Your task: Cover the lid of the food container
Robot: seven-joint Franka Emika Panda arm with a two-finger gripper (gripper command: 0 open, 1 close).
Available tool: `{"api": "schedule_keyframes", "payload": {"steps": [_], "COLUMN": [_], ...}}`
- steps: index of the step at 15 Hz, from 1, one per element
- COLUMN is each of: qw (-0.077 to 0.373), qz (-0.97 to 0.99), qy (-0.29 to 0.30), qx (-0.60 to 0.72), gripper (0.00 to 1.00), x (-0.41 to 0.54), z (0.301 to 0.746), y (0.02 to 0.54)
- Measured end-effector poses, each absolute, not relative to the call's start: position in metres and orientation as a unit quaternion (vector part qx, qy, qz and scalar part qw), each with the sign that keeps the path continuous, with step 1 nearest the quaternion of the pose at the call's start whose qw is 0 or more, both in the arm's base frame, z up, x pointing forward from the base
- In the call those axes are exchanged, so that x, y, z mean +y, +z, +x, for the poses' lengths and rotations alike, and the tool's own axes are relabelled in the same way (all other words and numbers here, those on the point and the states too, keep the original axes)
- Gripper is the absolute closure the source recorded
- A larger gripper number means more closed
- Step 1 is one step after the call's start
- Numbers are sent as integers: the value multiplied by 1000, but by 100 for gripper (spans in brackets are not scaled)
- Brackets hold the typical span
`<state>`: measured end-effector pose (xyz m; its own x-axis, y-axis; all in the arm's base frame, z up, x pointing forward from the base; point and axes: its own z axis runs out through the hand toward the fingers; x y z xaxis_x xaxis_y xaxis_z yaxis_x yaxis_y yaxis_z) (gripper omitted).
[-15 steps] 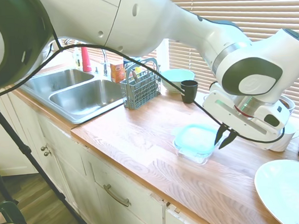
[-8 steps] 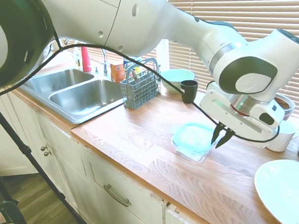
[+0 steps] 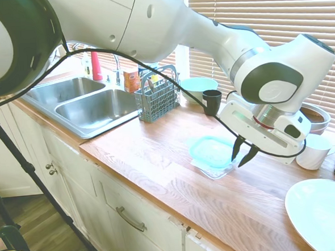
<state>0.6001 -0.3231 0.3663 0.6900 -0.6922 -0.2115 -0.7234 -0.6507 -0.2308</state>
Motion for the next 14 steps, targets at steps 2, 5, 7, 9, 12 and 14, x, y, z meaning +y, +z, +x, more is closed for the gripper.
{"api": "schedule_keyframes", "payload": {"steps": [2, 5, 7, 9, 12, 14], "qw": [150, 148, 144, 126, 90, 59], "qz": [-907, -906, -907, -909, -914, -917], "qy": [52, 51, 42, 17, -29, -50], "qx": [391, 393, 394, 397, 395, 390], "gripper": [0, 0, 0, 0, 0, 0], "x": [-322, -321, -319, -310, -275, -238], "z": [599, 595, 594, 591, 576, 562], "y": [369, 373, 380, 396, 440, 464]}}
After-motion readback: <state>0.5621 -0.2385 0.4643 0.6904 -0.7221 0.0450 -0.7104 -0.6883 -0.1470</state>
